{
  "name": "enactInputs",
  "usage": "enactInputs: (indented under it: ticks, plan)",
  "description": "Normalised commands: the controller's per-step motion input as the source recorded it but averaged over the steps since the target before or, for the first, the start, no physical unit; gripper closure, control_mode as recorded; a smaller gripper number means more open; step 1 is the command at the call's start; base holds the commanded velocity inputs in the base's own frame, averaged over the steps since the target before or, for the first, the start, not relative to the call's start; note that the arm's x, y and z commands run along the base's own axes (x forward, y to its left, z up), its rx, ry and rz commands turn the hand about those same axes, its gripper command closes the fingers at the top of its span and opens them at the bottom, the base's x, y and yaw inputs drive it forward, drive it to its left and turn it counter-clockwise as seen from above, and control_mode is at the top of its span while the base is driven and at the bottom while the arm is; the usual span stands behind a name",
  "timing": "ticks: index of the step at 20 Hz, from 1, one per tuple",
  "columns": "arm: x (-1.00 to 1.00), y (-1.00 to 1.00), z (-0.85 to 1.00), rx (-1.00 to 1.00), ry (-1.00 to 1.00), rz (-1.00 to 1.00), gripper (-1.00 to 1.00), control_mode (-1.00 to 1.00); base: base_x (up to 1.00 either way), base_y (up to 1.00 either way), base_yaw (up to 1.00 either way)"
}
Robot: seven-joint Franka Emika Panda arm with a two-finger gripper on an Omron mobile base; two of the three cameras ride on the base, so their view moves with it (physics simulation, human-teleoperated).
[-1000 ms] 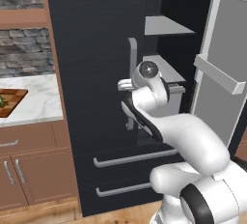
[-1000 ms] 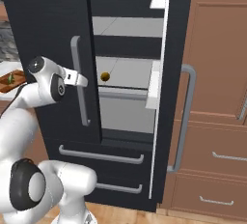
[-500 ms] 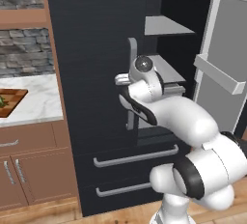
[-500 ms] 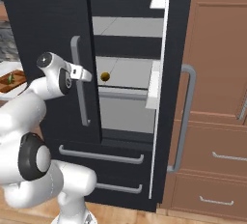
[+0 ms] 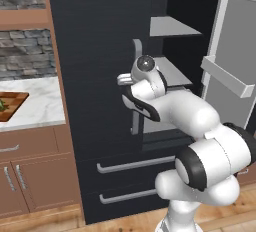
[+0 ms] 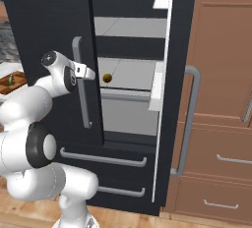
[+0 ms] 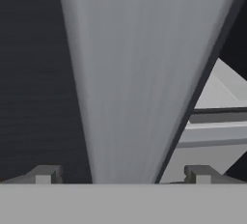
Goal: Retrieve a lemon from the fridge and place it on the cutting board with the fish.
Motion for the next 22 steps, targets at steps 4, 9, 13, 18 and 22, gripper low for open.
enactInputs:
  ticks: [4, 9, 13, 18, 22]
  plan:
    - [0.32, 0.06, -0.04, 0.0, -0.01, 0.0, -1.0, -1.0, 0.0, 0.0, 0.0]
    - [0.35, 0.0, -0.04, 0.0, -0.1, 0.0, -1.0, -1.0, 0.0, 0.0, 0.0]
    - [0.34, 0.0, 0.0, 0.0, -0.04, 0.0, -1.0, -1.0, 0.0, 0.0, 0.0]
    - [0.2, 0.01, 0.0, 0.0, 0.0, 0.0, 1.0, -1.0, 0.0, 0.0, 0.0]
    - [0.0, 0.0, 0.0, 0.0, 0.0, 0.0, 1.0, -1.0, 0.0, 0.0, 0.0]
